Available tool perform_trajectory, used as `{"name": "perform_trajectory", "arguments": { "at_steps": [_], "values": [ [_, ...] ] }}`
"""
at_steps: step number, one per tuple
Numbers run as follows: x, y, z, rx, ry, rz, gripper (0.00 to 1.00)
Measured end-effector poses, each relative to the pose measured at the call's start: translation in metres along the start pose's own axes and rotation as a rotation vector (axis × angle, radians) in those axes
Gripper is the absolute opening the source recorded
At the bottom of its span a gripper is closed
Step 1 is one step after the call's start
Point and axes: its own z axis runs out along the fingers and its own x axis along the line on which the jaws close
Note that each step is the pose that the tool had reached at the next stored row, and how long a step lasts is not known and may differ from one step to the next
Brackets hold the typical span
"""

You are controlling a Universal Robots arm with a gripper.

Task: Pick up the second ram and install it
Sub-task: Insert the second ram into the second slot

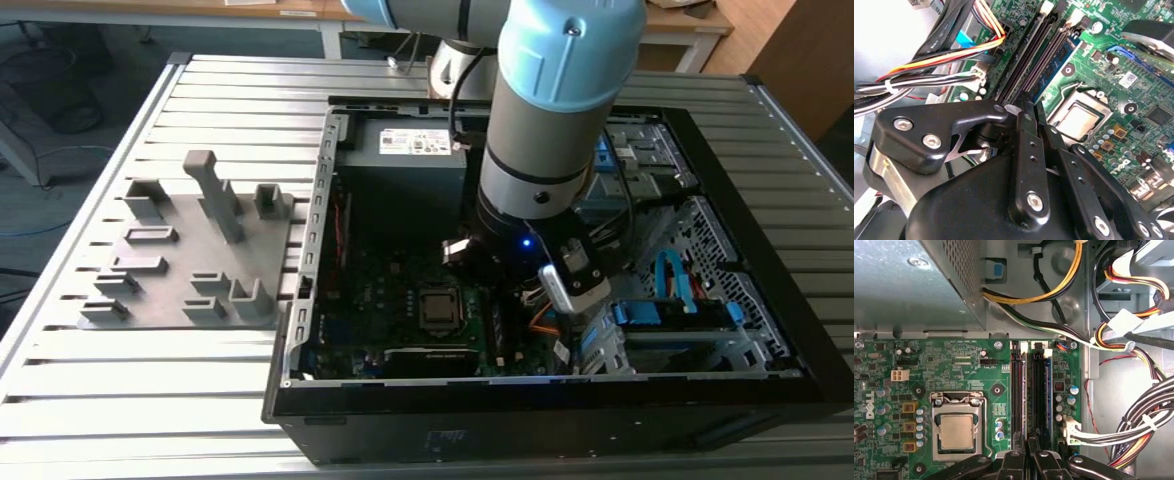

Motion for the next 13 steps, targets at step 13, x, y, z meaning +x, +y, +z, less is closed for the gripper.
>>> {"name": "perform_trajectory", "arguments": {
  "at_steps": [13],
  "values": [
    [0.0017, -0.0002, 0.0020, 0.0056, -0.0001, 0.000, 0.14]
  ]
}}
